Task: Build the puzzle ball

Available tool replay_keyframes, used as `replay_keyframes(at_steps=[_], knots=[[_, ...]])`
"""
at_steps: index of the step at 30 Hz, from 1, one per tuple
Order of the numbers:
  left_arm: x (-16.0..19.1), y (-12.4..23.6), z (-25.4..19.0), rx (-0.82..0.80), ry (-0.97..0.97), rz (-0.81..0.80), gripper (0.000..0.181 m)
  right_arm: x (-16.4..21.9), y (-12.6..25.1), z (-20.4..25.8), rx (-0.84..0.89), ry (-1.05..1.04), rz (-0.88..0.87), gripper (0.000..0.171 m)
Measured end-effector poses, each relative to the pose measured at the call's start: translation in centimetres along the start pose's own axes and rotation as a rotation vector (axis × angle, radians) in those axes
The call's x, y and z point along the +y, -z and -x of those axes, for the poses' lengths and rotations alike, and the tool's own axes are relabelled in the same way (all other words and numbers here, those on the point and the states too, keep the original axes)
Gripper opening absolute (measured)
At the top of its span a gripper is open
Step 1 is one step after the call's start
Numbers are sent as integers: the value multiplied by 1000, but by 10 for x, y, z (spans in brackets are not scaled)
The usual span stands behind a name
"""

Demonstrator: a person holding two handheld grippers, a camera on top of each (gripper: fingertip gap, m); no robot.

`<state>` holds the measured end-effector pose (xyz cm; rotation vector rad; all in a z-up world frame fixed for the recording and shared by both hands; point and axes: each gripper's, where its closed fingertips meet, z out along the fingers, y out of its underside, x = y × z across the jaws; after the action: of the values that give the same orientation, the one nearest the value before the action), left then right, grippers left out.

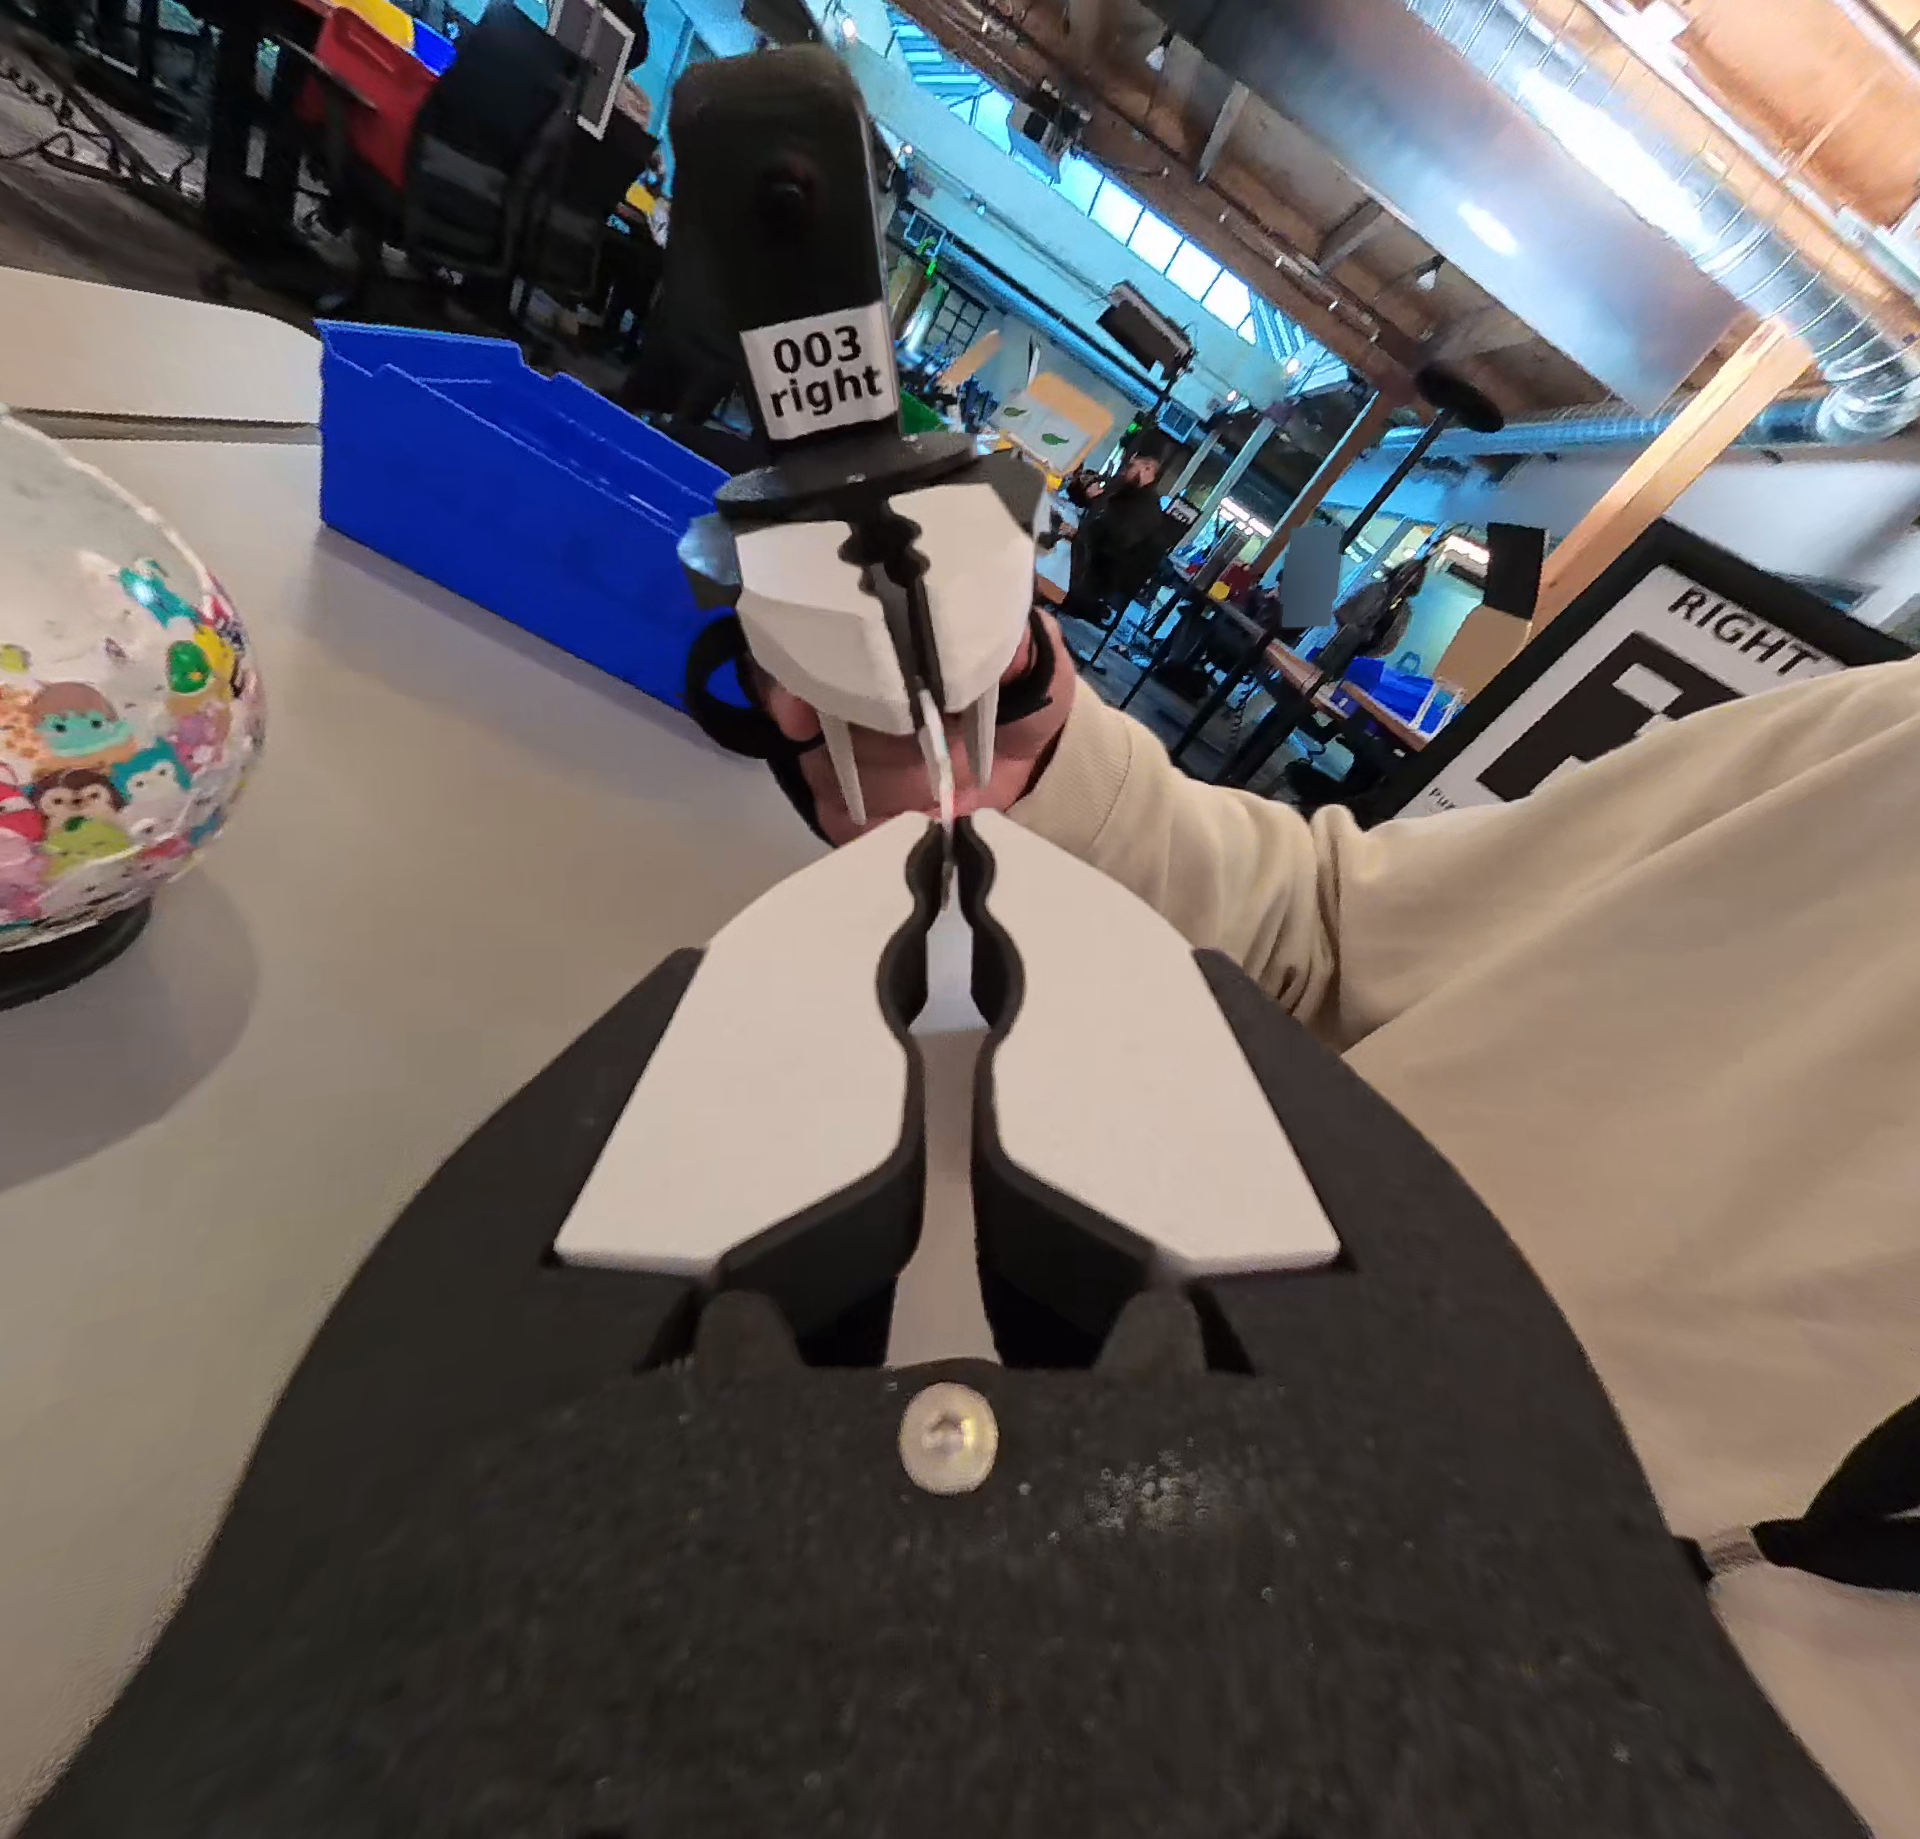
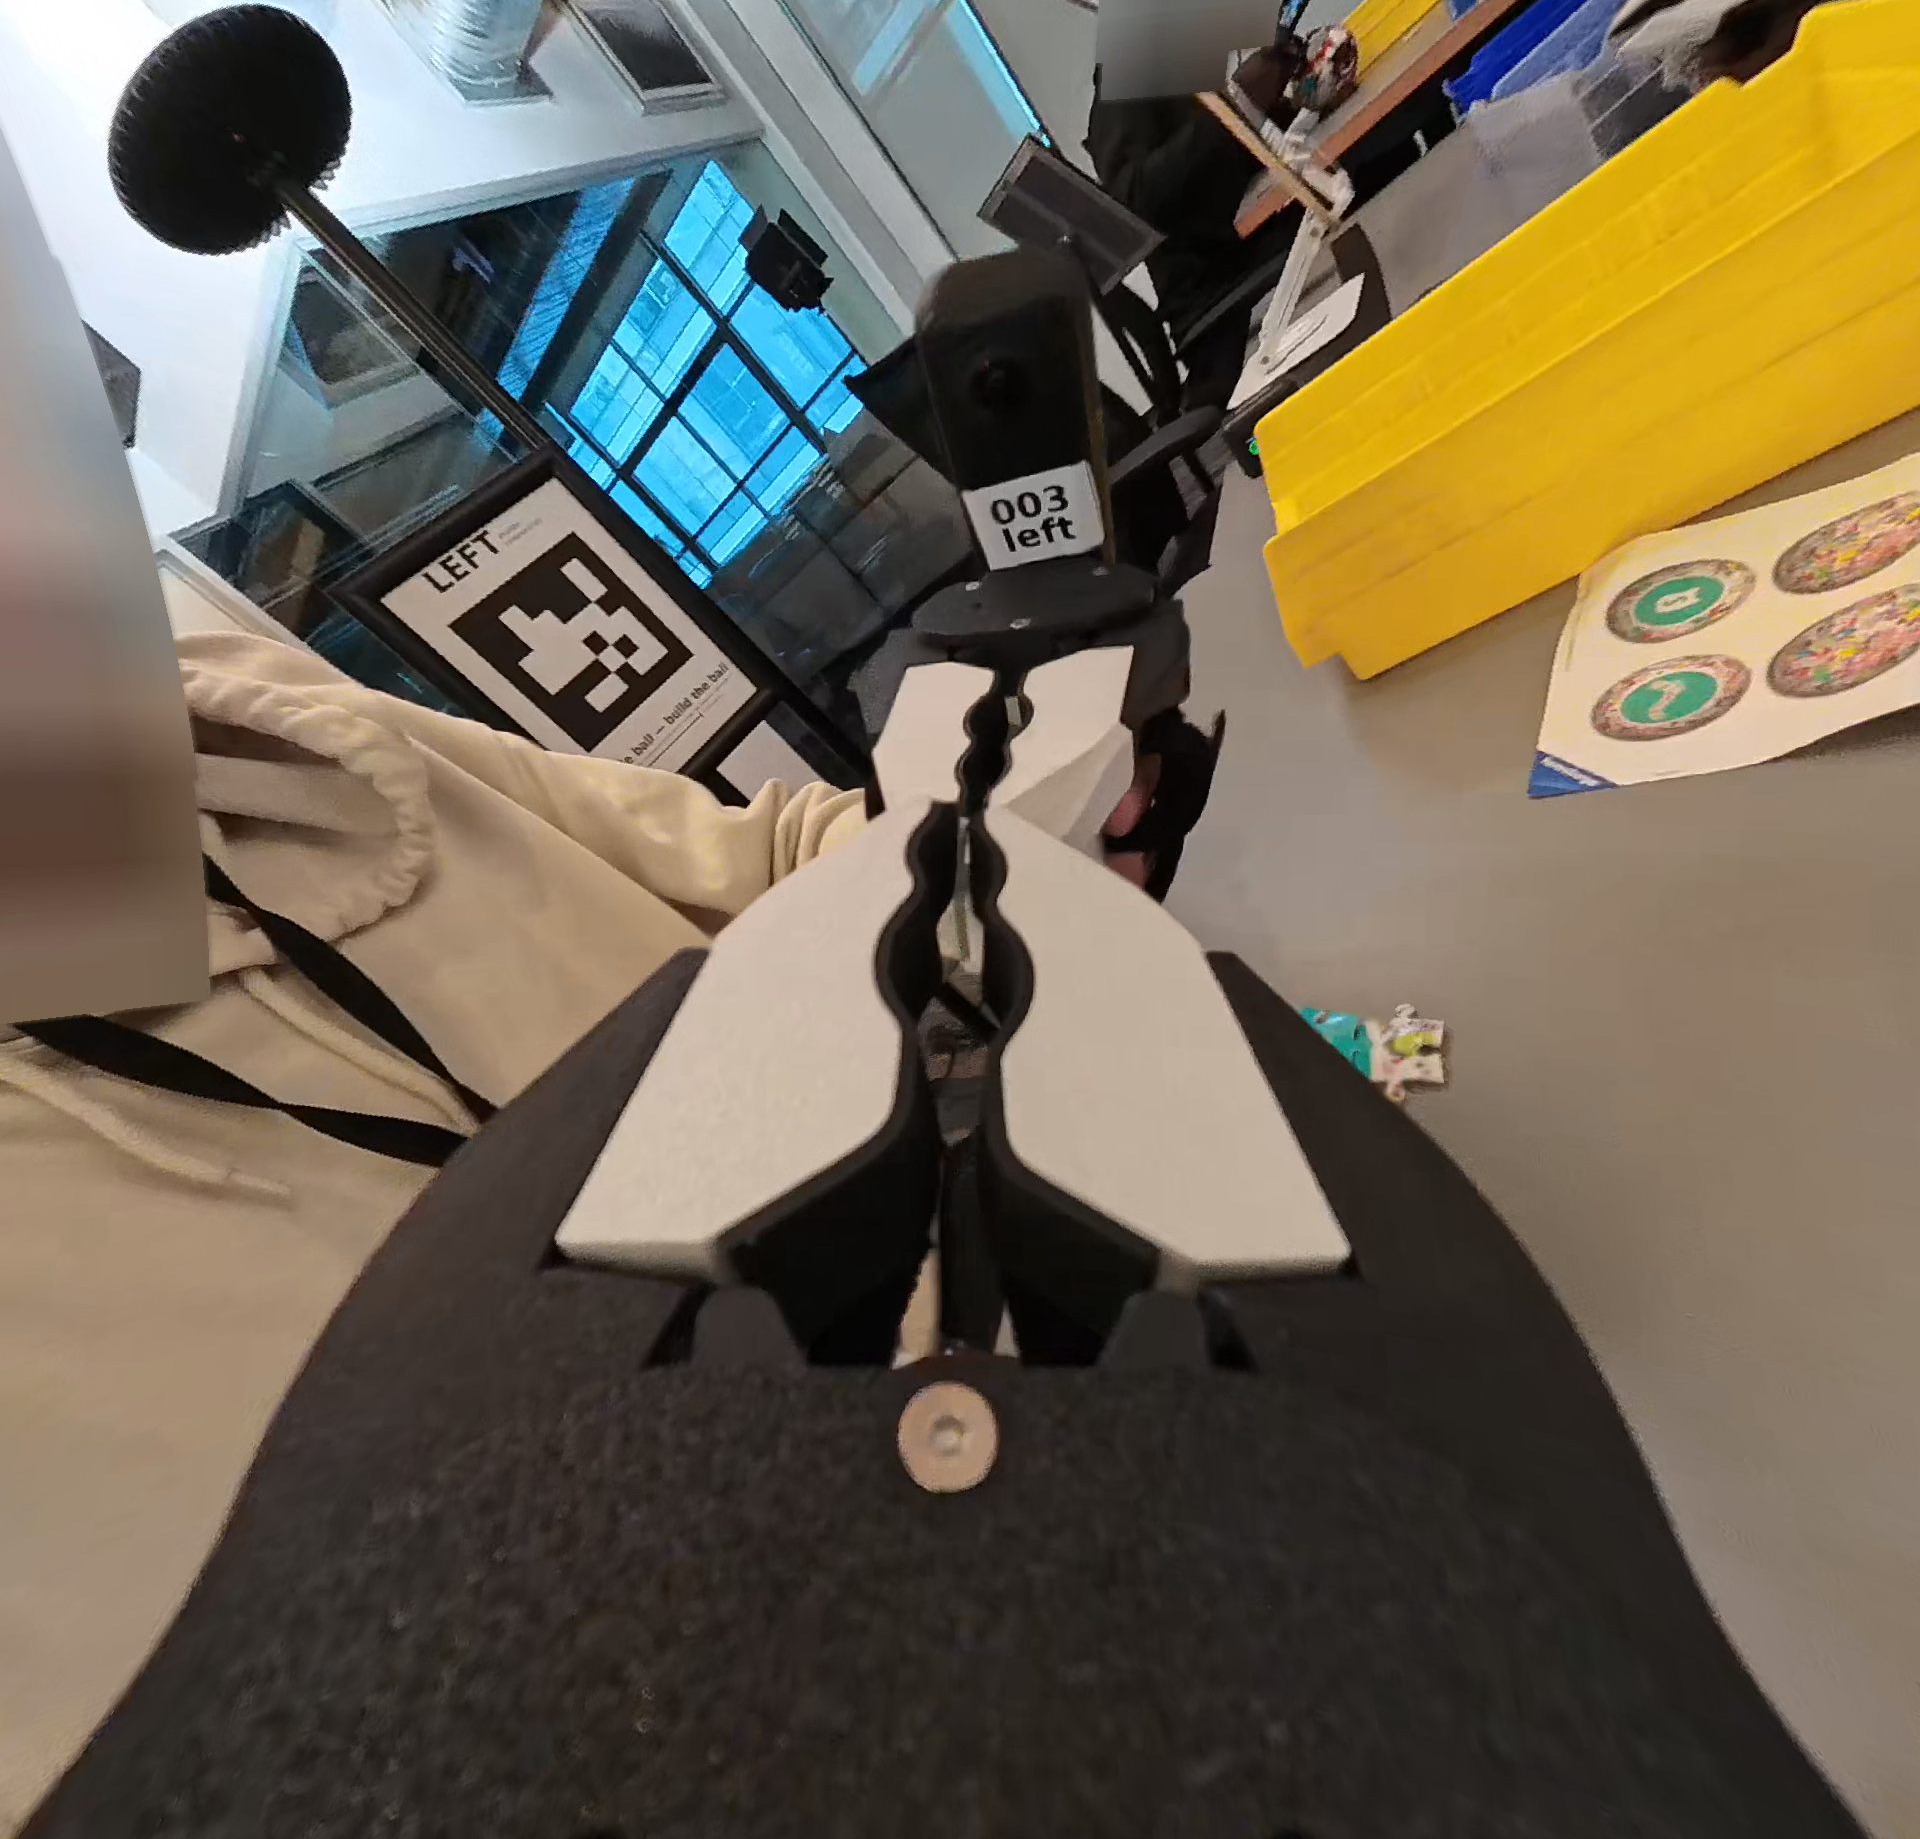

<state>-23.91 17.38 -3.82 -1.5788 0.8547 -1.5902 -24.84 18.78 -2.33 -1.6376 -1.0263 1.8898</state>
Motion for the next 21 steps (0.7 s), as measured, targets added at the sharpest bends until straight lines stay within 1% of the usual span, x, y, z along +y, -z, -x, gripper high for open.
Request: replay_keyframes(at_steps=[2,4,5,6,8,9,10,11,12,13,14,16,18,21], knots=[[1,2,1,10,8,-18,1,1,-2,-2,39,47,11,3],[3,7,14,-42,-18,-16,1,2,5,-17,199,167,67,7],[3,11,25,-81,-31,-13,1,-1,13,-25,288,241,76,13],[2,18,40,-140,-39,-5,1,-5,26,-34,379,298,64,19],[-5,36,80,-275,-64,18,1,-4,70,-70,640,336,60,29],[-9,46,103,-344,-66,48,1,3,96,-93,771,319,76,38],[-14,58,130,-436,-64,78,1,12,121,-116,888,285,95,52],[-21,69,156,-516,-64,94,1,23,143,-138,990,230,122,70],[-29,77,178,-557,-45,104,1,33,154,-155,1040,188,141,82],[-35,80,198,-573,-5,116,1,39,156,-168,1048,161,139,91],[-40,80,215,-575,39,125,1,41,149,-177,1012,137,125,100],[-49,72,246,-567,108,131,1,43,132,-192,939,74,105,102],[-53,55,270,-530,162,150,1,41,118,-202,879,45,113,103],[-51,33,294,-497,200,181,1,35,110,-212,873,76,145,104]])
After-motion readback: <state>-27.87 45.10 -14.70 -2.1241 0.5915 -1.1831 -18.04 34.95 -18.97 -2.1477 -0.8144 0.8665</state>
